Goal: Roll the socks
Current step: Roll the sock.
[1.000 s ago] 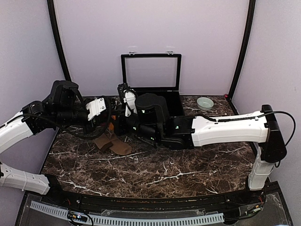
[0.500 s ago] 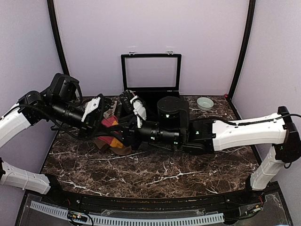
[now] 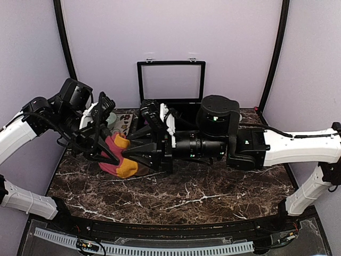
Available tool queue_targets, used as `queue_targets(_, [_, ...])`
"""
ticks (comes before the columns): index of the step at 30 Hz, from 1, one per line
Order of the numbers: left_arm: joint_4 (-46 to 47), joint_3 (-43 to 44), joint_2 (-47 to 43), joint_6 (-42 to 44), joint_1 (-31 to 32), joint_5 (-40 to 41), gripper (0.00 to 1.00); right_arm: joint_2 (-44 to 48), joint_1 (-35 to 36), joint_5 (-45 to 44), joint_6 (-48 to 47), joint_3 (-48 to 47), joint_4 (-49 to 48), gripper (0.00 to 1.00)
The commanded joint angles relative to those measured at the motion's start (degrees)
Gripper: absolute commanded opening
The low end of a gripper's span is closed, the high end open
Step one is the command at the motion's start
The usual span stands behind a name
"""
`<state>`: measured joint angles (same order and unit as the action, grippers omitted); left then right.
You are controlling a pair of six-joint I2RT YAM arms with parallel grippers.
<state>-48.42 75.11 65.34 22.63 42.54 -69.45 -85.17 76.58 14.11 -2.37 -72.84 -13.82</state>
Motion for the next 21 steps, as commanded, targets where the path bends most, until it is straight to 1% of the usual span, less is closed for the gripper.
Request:
queue_targets(1, [2.6,1.1,-0.7,-3.8,-0.2,-5.3,0.0,-3.3,0.3,3.3,-3.7,-6.7,4.4,0.37])
queue_targets(4, [2.1,1.1,-1.0,-2.6,-0.3,-3.5,0.0,-3.5,0.3,4.9,-2.2,-4.8,1.2,0.36])
queue_targets(6, [1.7,1.0,-1.0,-2.0,-0.4,-4.3,0.0,-3.0,0.3,5.9,-1.1,-2.3,-4.1,0.33])
queue_targets(8, [2.3,0.6,-1.0,-2.8,-0.4,-5.7,0.0,-3.3,0.4,7.8,-1.1,-1.4,-7.4,0.29])
queue_targets(10, [2.9,0.5,-1.0,-3.8,-0.4,-7.0,0.0,-4.3,0.3,9.9,-1.5,-2.1,-8.2,0.19])
queue_targets(12, [2.9,0.8,-1.0,-4.0,-0.3,-7.0,0.0,-5.4,0.3,11.7,-0.9,-3.3,-8.2,0.05])
queue_targets(13, [2.6,1.1,-1.1,-3.4,-0.3,-6.3,0.0,-5.7,0.3,11.9,-0.4,-3.6,-8.2,0.0])
queue_targets(14, [2.2,1.4,-1.2,-2.7,-0.4,-4.6,0.0,-5.7,0.2,11.1,0.3,-3.7,-8.1,0.0])
queue_targets(15, [2.1,1.6,-1.4,-2.0,-0.4,-2.1,0.02,-5.7,0.1,9.8,1.3,-3.7,-7.9,0.0])
queue_targets(17, [2.3,1.9,-2.1,-0.2,-0.4,6.2,0.13,-5.7,0.0,5.1,2.0,-3.4,-6.1,0.0])
queue_targets(18, [2.7,1.8,-2.4,0.8,-0.3,11.2,0.16,-5.7,0.0,1.6,2.2,-3.4,-4.7,0.0])
queue_targets(19, [4.2,0.8,-2.9,1.2,-0.4,19.7,0.18,-5.7,0.0,-3.0,2.4,-3.7,-2.9,0.0])
queue_targets(21, [8.3,-2.0,-3.6,1.4,-0.3,35.6,0.3,-7.5,0.1,-10.9,2.9,-5.0,0.5,0.0])
